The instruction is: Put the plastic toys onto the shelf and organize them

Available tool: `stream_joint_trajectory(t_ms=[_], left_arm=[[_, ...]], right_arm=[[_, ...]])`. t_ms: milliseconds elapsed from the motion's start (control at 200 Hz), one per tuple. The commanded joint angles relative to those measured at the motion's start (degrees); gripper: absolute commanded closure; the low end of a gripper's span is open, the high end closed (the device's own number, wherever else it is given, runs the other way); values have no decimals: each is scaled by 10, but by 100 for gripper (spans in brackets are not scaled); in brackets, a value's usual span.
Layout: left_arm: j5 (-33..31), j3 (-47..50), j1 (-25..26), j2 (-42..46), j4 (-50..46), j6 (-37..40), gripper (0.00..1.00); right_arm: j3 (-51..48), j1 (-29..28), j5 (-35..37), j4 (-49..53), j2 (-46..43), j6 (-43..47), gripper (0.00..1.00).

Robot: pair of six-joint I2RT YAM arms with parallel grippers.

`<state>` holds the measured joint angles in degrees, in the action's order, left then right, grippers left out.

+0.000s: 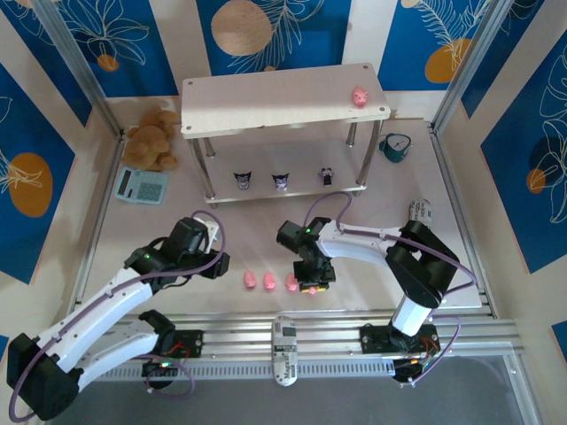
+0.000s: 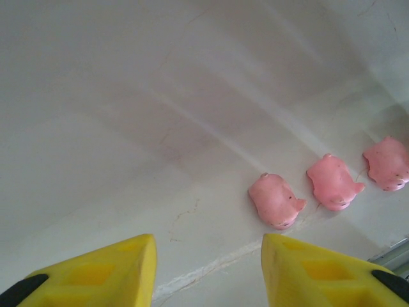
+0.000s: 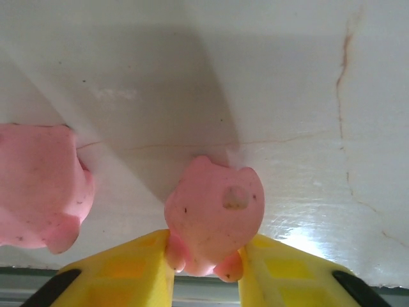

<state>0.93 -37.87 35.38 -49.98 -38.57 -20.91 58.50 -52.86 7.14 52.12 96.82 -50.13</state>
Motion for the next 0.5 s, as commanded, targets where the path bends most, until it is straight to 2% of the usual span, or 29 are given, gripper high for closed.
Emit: stream_joint_trajectory(t_ms=[0,250,495], left_arm=[[-12,-21,2,-2,-4,7,52],[-14,-41,2,-6,-7,7,53],[-8,-94,1,-19,-17,11,53]], right_arm=[[13,-2,30,18,-5,13,75],[111,8,121,147,-84,80,80],[356,59,255,256,-134,190,80]])
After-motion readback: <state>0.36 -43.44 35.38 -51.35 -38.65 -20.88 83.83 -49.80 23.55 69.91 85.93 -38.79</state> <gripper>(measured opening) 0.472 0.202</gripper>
